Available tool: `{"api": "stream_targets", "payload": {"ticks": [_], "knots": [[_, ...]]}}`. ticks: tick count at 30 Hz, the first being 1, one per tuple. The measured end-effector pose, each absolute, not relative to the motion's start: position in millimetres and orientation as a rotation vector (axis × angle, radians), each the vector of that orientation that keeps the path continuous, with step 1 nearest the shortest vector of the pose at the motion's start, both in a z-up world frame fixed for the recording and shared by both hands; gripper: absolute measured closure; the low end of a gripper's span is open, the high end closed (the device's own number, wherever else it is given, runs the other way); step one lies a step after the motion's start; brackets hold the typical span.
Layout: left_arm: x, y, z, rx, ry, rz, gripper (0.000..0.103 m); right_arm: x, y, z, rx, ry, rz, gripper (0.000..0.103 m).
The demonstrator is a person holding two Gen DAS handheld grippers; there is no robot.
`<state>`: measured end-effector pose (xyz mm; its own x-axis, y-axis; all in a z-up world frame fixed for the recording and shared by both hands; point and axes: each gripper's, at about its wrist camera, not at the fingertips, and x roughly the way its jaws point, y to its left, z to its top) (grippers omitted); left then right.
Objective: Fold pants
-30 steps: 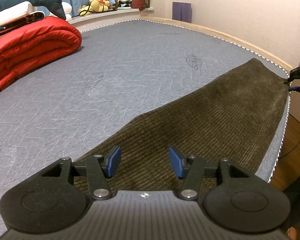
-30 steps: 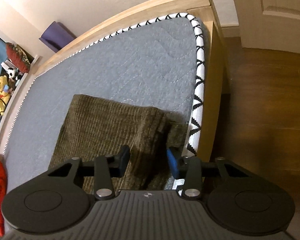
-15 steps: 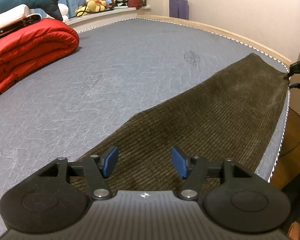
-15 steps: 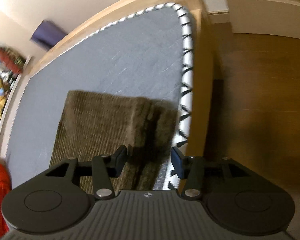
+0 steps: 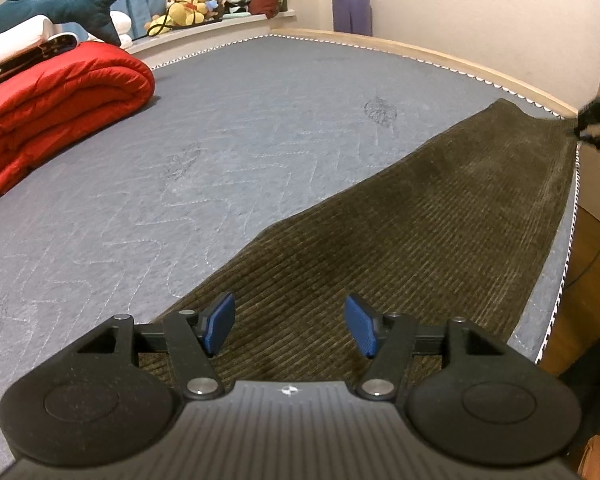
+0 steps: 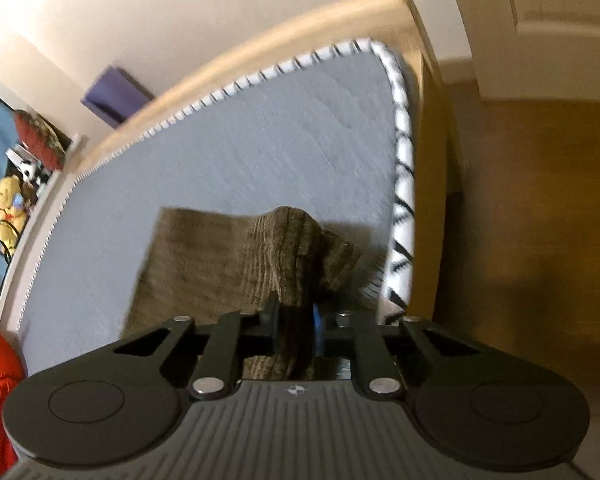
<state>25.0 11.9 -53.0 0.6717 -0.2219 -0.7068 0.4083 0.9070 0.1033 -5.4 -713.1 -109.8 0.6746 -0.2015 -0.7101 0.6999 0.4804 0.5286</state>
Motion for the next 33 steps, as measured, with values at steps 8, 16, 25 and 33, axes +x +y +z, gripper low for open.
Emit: {"api": "stream_targets", "payload": {"ticks": [8, 16, 25, 33], "knots": [[30, 14, -61, 0.266, 0.772, -0.325, 0.036, -9, -523, 17, 0.112, 0.296, -0.176, 0.089], [38, 17, -67, 0.229, 0.801, -0.308, 0.036, -89, -280, -52, -0.486, 0.381, 0.727, 0.085], [52, 27, -70, 0.083, 0.843, -0.340, 0.036, -92, -268, -68, -0.350, 0.615, 0.917, 0.068], [82, 26, -73, -0.204, 0.842, -0.356, 0.059, -87, -275, -52, -0.231, 0.626, 0.997, 0.062]]}}
